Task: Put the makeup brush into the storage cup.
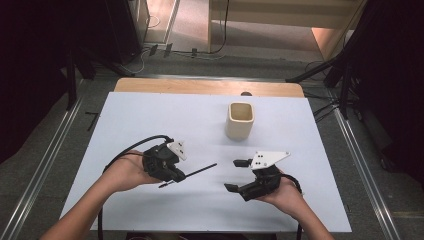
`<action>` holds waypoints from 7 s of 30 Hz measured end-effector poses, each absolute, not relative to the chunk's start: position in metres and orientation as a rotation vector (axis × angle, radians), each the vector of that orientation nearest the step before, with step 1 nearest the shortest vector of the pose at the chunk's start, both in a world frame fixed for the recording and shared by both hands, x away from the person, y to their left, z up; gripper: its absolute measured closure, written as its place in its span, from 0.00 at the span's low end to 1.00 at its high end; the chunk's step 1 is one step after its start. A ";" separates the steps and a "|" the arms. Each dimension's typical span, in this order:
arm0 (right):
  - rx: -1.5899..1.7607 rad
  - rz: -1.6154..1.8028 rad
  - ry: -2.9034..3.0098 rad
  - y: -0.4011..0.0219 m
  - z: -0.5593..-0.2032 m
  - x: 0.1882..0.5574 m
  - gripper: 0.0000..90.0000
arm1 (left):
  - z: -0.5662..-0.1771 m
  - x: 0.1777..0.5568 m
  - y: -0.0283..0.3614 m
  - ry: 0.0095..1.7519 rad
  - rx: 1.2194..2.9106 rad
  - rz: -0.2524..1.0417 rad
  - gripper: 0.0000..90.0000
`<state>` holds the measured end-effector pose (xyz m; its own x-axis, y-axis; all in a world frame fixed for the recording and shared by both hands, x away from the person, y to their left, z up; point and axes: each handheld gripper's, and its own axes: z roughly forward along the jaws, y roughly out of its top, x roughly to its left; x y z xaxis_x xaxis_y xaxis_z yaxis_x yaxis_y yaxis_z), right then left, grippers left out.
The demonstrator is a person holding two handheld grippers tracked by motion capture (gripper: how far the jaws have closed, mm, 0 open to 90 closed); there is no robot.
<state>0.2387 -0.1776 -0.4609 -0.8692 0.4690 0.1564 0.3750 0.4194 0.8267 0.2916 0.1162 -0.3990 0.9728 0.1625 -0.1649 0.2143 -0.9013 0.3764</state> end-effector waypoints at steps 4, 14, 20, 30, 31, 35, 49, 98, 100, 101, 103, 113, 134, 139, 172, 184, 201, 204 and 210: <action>0.754 1.468 2.618 -0.175 -0.461 0.241 0.24 | -0.399 0.290 0.111 0.236 2.754 -0.191 0.95; 0.715 1.443 2.678 -0.167 -0.462 0.243 0.24 | -0.395 0.291 0.103 0.139 2.832 -0.214 0.95; 0.681 1.419 2.720 -0.159 -0.463 0.244 0.24 | -0.392 0.292 0.098 0.074 2.892 -0.213 0.95; 0.657 1.381 2.779 -0.144 -0.466 0.244 0.25 | -0.392 0.290 0.089 -0.021 2.968 -0.197 0.95; 0.649 1.376 2.782 -0.142 -0.466 0.245 0.25 | -0.392 0.290 0.089 -0.023 2.969 -0.203 0.95; 0.633 1.360 2.800 -0.137 -0.467 0.246 0.26 | -0.397 0.290 0.087 -0.046 2.993 -0.213 0.95; 0.603 1.335 2.833 -0.124 -0.468 0.248 0.29 | -0.399 0.293 0.085 -0.073 2.982 -0.239 0.95; 0.444 1.330 2.981 -0.103 -0.468 0.252 0.96 | -0.407 0.284 0.067 -0.144 2.998 -0.303 0.94; 0.429 1.328 2.985 -0.103 -0.467 0.251 0.96 | -0.407 0.285 0.068 -0.130 2.994 -0.313 0.94; 0.431 1.325 2.983 -0.104 -0.466 0.251 0.96 | -0.406 0.286 0.069 -0.125 2.982 -0.315 0.93; 0.434 1.327 2.982 -0.105 -0.466 0.251 0.96 | -0.405 0.289 0.071 -0.092 2.953 -0.305 0.79; 0.487 1.322 2.969 -0.111 -0.465 0.253 0.96 | -0.404 0.301 0.084 0.073 2.829 -0.329 0.52; 0.589 1.330 2.946 -0.125 -0.466 0.253 0.96 | -0.407 0.304 0.111 0.230 2.576 -0.137 0.23; 0.618 1.328 2.948 -0.128 -0.468 0.254 0.96 | -0.406 0.305 0.116 0.317 2.521 -0.124 0.23; 0.841 1.331 2.848 -0.161 -0.467 0.245 0.95 | -0.421 0.294 0.140 0.472 2.405 -0.150 0.23; 1.001 1.342 2.740 -0.172 -0.464 0.237 0.95 | -0.422 0.294 0.151 0.541 2.317 -0.199 0.23; 1.215 1.419 2.530 -0.171 -0.459 0.222 0.95 | -0.421 0.288 0.147 0.610 2.274 -0.199 0.24; 1.213 1.401 2.519 -0.170 -0.458 0.220 0.95 | -0.419 0.289 0.148 0.639 2.238 -0.210 0.24; 1.224 1.388 2.475 -0.165 -0.455 0.216 0.95 | -0.420 0.290 0.149 0.673 2.200 -0.249 0.24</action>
<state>0.2163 -0.1647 -0.4552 -0.6854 0.6567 0.3147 0.6109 0.2833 0.7393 0.2902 0.1488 -0.4196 0.8389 0.3841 -0.3857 0.5427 -0.5349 0.6476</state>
